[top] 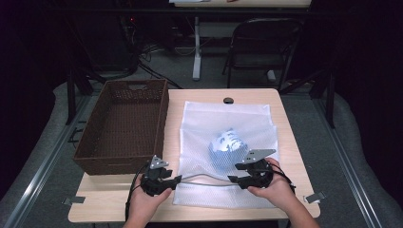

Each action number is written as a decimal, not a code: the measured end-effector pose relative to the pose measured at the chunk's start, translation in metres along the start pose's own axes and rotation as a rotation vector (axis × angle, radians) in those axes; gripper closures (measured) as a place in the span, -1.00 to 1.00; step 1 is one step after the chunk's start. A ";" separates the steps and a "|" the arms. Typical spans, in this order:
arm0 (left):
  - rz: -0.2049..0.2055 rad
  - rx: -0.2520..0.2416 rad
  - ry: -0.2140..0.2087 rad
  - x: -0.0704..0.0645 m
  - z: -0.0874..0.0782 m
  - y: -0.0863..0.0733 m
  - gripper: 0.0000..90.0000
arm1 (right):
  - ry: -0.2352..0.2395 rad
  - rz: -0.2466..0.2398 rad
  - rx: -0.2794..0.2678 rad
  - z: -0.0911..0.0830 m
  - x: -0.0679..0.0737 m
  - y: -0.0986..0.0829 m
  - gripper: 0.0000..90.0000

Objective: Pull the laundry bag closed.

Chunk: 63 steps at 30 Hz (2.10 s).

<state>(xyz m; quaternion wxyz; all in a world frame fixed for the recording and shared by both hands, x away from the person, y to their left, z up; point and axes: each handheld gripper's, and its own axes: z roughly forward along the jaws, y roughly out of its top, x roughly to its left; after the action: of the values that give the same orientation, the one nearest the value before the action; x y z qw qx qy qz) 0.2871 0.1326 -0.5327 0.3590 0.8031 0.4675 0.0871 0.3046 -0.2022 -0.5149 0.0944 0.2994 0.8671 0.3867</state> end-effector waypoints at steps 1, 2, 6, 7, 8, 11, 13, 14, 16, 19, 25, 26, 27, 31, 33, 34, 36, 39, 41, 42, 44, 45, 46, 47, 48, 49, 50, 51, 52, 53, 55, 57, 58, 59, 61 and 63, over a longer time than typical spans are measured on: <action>0.003 0.000 0.000 0.000 0.000 0.000 0.20 | -0.004 -0.001 0.002 0.000 0.001 0.000 0.01; 0.008 0.005 0.000 0.001 0.000 0.000 0.20 | -0.011 -0.005 0.006 0.000 0.002 0.000 0.02; 0.006 0.013 0.001 0.002 -0.002 -0.002 0.20 | -0.020 -0.012 0.014 0.001 0.003 0.001 0.09; -0.002 0.010 0.005 0.002 -0.002 -0.003 0.20 | -0.024 -0.007 0.013 0.001 0.003 0.001 0.11; 0.000 0.015 0.000 0.003 -0.002 -0.003 0.21 | -0.026 -0.002 0.012 0.001 0.003 0.001 0.12; -0.004 0.021 0.003 0.005 -0.002 -0.003 0.23 | -0.040 0.000 0.005 0.000 0.002 0.001 0.18; -0.006 0.029 -0.006 0.005 -0.002 -0.003 0.26 | -0.045 0.006 -0.003 -0.002 0.001 0.001 0.23; -0.007 0.034 -0.009 0.005 -0.001 -0.003 0.27 | -0.050 0.004 -0.012 -0.003 0.000 0.001 0.26; -0.006 0.046 -0.013 0.005 0.001 -0.004 0.28 | -0.051 0.010 -0.027 -0.005 0.000 0.001 0.32; -0.007 0.059 -0.018 0.005 0.004 -0.005 0.29 | -0.051 0.015 -0.045 -0.007 -0.001 0.002 0.38; -0.020 0.083 -0.012 0.010 0.013 -0.008 0.30 | -0.045 0.016 -0.038 -0.005 0.000 0.001 0.40; -0.020 0.088 -0.015 0.011 0.015 -0.009 0.30 | -0.044 0.013 -0.035 -0.004 0.000 0.001 0.40; -0.023 0.093 -0.014 0.012 0.016 -0.010 0.30 | -0.041 0.012 -0.029 -0.004 0.001 0.001 0.40; -0.023 0.108 -0.018 0.013 0.020 -0.011 0.31 | -0.036 0.007 -0.021 -0.002 0.002 0.001 0.39; -0.022 0.114 -0.021 0.014 0.022 -0.011 0.31 | -0.040 0.003 -0.019 -0.001 0.002 0.001 0.39; -0.022 0.114 -0.021 0.014 0.022 -0.011 0.31 | -0.040 0.006 -0.015 -0.001 0.002 0.000 0.38; -0.032 0.126 -0.036 0.015 0.025 -0.013 0.30 | -0.040 0.002 -0.014 0.000 0.002 0.000 0.38; -0.031 0.132 -0.030 0.015 0.027 -0.013 0.32 | -0.039 0.001 -0.014 0.000 0.002 0.000 0.37; -0.026 0.133 -0.025 0.015 0.028 -0.013 0.36 | -0.040 -0.002 -0.014 0.000 0.002 0.000 0.37; -0.029 0.143 -0.037 0.015 0.028 -0.013 0.38 | -0.039 -0.002 -0.012 0.000 0.002 0.000 0.37; -0.028 0.144 -0.030 0.015 0.028 -0.014 0.46 | -0.041 -0.001 -0.012 0.000 0.002 0.000 0.37; -0.025 0.147 -0.028 0.015 0.028 -0.014 0.49 | -0.041 -0.002 -0.012 0.000 0.002 0.000 0.37; -0.026 0.149 -0.027 0.015 0.028 -0.014 0.52 | -0.041 0.000 -0.011 0.000 0.002 0.000 0.37; -0.024 0.151 -0.023 0.015 0.027 -0.013 0.55 | -0.042 0.001 -0.012 0.000 0.002 0.000 0.37; -0.024 0.145 -0.017 0.014 0.027 -0.013 0.59 | -0.042 0.000 -0.014 0.000 0.001 0.000 0.37; -0.025 0.147 -0.015 0.014 0.026 -0.013 0.63 | -0.042 0.000 -0.015 0.000 0.001 0.000 0.37; -0.022 0.145 -0.014 0.014 0.025 -0.012 0.64 | -0.043 0.001 -0.015 0.000 0.001 0.000 0.37; -0.022 0.138 -0.013 0.014 0.024 -0.012 0.71 | -0.044 -0.001 -0.016 0.000 0.001 0.000 0.37; -0.025 0.134 -0.010 0.013 0.023 -0.011 0.76 | -0.044 -0.001 -0.016 0.000 0.001 0.000 0.37; -0.016 0.131 -0.013 0.014 0.021 -0.010 0.78 | -0.045 -0.002 -0.016 0.000 0.001 0.000 0.37; -0.020 0.113 -0.020 0.012 0.018 -0.009 0.84 | -0.047 -0.002 -0.017 0.000 0.001 0.000 0.37; -0.019 0.107 -0.036 0.011 0.014 -0.007 0.87 | -0.047 -0.003 -0.016 0.000 0.001 0.000 0.37; -0.016 0.099 -0.036 0.010 0.014 -0.007 0.88 | -0.047 -0.003 -0.016 0.000 0.001 0.000 0.37; -0.008 0.100 -0.041 0.009 0.012 -0.006 0.89 | -0.047 -0.003 -0.017 0.000 0.001 0.000 0.37; -0.010 0.088 -0.051 0.006 0.012 -0.005 0.89 | -0.047 -0.002 -0.016 0.000 0.001 0.000 0.37; 0.003 0.085 -0.056 0.002 0.013 -0.003 0.88 | -0.048 -0.002 -0.016 0.000 0.001 0.000 0.37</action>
<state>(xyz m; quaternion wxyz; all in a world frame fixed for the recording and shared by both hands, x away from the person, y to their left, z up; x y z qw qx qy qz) 0.2926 0.1287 -0.5449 0.3376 0.8203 0.4594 0.0452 0.3038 -0.2018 -0.5149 0.1179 0.3069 0.8618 0.3864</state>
